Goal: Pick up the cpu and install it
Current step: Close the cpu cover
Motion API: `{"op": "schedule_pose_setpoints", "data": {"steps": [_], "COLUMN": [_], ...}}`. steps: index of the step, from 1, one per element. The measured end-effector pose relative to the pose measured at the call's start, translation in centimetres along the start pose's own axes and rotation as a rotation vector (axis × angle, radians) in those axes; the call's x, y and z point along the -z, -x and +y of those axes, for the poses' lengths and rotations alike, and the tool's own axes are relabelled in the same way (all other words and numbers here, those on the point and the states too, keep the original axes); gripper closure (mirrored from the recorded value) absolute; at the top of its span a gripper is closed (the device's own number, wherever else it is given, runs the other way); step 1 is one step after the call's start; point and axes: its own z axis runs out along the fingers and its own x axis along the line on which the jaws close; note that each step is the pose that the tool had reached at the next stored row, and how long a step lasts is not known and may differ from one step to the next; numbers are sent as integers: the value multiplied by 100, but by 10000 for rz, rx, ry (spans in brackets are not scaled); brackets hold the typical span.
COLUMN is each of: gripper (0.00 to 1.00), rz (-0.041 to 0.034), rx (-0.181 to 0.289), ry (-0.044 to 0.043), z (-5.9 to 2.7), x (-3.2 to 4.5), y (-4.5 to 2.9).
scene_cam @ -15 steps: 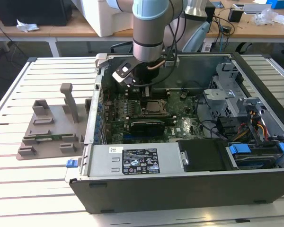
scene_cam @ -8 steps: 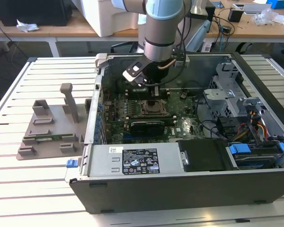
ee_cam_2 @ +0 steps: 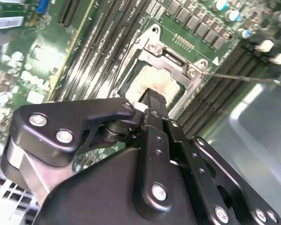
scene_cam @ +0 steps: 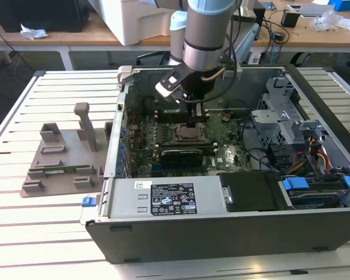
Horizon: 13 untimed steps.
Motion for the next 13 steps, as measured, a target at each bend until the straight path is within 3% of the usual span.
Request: {"op": "schedule_pose_setpoints", "data": {"steps": [4,6,13], "gripper": [89,89,89], "rz": [0,-1,0], "rx": [0,0,0], "ry": [-1,-1,0], "z": [-16,-21,-21], "x": [341,442,452], "y": [-10,-13,-13]}}
